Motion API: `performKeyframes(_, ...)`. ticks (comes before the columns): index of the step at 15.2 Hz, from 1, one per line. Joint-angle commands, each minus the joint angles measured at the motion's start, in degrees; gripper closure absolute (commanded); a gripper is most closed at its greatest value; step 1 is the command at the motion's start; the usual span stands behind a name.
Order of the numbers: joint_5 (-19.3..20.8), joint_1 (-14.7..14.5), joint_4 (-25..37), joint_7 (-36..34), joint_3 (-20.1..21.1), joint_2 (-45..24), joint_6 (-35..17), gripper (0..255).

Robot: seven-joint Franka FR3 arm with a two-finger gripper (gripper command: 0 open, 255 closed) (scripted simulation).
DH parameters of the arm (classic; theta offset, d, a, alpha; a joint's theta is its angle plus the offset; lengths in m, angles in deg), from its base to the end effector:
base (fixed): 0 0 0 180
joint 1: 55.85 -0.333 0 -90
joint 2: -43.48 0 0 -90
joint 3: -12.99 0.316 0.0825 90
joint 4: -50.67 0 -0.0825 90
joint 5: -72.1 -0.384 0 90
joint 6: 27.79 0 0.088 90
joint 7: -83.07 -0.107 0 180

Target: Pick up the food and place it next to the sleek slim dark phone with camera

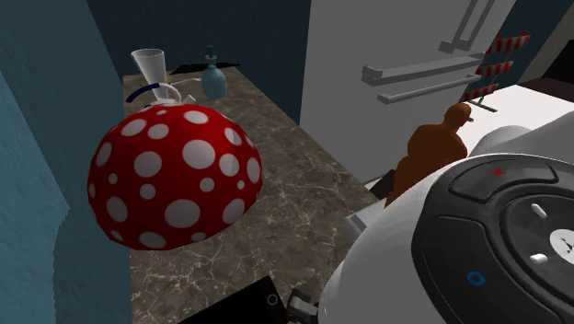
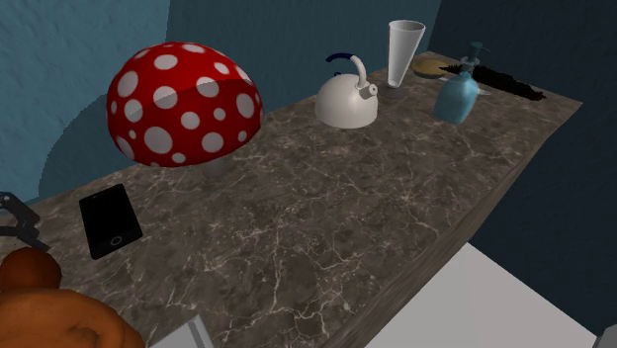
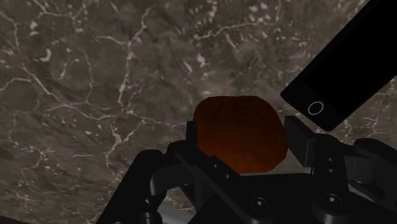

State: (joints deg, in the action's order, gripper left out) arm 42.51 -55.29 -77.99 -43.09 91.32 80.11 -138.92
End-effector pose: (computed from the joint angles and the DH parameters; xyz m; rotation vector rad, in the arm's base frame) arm 0.0468 0.4873 0.3878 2.5874 -1.6787 0.2552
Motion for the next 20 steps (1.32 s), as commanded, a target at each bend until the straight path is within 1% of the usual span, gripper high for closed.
performKeyframes(1, -0.4, 1.1, -0.7, 0.1, 1.6, -0.3, -1.6, 255)
performKeyframes(6, -1.9, 3.8, -2.6, 0.3, 6.1, -0.7, -5.5, 255)
performKeyframes(14, -1.8, 3.7, -2.6, 0.3, 6.1, -0.7, -5.6, 255)
performKeyframes(15, -1.9, 3.8, -2.5, 0.2, 6.3, -0.7, -5.6, 0)
performKeyframes(20, -1.8, 3.7, -2.6, 0.3, 6.1, -0.7, -5.6, 0)
